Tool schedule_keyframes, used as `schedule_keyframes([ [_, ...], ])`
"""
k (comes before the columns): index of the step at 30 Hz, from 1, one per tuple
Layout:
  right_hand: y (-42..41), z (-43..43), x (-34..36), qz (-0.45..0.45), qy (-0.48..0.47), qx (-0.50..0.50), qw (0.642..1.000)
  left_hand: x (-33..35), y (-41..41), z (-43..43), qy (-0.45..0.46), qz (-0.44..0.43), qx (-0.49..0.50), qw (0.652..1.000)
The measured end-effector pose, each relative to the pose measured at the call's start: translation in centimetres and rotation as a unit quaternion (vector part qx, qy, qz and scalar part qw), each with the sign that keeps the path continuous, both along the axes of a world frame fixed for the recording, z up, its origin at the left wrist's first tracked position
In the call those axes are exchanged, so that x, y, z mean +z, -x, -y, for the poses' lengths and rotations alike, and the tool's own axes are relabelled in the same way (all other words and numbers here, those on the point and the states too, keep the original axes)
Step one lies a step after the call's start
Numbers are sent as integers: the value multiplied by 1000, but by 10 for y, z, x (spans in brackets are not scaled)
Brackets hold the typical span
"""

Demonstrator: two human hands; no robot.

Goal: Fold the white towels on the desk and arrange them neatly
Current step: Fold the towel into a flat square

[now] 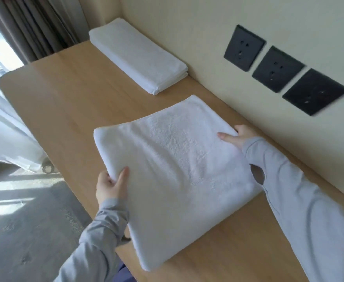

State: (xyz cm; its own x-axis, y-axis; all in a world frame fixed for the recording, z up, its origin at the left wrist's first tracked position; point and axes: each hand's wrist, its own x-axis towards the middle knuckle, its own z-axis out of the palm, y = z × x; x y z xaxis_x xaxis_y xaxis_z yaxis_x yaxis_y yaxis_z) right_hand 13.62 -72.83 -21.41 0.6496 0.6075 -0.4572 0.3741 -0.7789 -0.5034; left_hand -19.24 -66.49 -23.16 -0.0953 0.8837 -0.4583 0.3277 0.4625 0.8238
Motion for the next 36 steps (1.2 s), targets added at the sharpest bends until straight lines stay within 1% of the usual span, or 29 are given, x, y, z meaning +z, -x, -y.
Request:
schedule_keyframes([
  [2,13,46,13,11,-21,-60,998,11,-5,-10,-43,-20,-75,996],
  [5,45,135,18,11,-36,-176,984,18,-28,-32,-65,-46,-202,976],
  [7,76,186,8,-4,-42,-274,961,18,-56,-42,-67,-60,-304,948],
  [10,119,227,-16,13,12,-383,924,8,-102,-44,-55,-107,-444,888],
  [11,131,233,-23,41,12,-403,914,1,-114,-41,-68,-140,-468,870],
  [12,141,234,-28,94,7,-411,907,-6,-121,-35,-95,-181,-478,854],
  [14,162,223,-34,218,5,-363,906,-13,-121,-13,-179,-265,-480,817],
  [15,174,213,-36,259,0,-303,917,-14,-117,2,-241,-283,-494,786],
  [16,186,198,-37,288,-3,-218,932,-14,-110,19,-306,-273,-525,746],
  [17,199,183,-38,290,-6,-133,948,-15,-100,36,-358,-247,-572,695],
  [18,211,171,-42,287,-7,-62,956,-16,-88,48,-391,-229,-623,637],
  [19,219,166,-48,280,3,-15,960,-19,-75,53,-402,-228,-667,584],
  [20,222,167,-51,277,22,4,961,-23,-63,51,-396,-234,-698,549],
  [22,221,184,-56,277,60,-8,959,-33,-46,30,-394,-238,-723,516],
  [25,219,216,-59,269,94,-43,957,-43,-35,3,-425,-241,-741,461],
  [27,220,221,-58,248,105,-53,962,-44,-37,0,-414,-241,-753,450],
  [30,222,215,-53,237,113,-58,963,-35,-37,1,-405,-240,-759,449],
  [32,227,217,-44,233,103,-54,966,-27,-32,-1,-410,-215,-765,447],
  [33,233,220,-41,232,92,-37,968,-24,-27,-2,-416,-196,-775,434],
  [34,243,223,-37,235,83,-7,968,-23,-19,-3,-428,-179,-787,406],
  [36,263,232,-33,248,82,67,963,-23,-1,-4,-458,-156,-811,331],
])
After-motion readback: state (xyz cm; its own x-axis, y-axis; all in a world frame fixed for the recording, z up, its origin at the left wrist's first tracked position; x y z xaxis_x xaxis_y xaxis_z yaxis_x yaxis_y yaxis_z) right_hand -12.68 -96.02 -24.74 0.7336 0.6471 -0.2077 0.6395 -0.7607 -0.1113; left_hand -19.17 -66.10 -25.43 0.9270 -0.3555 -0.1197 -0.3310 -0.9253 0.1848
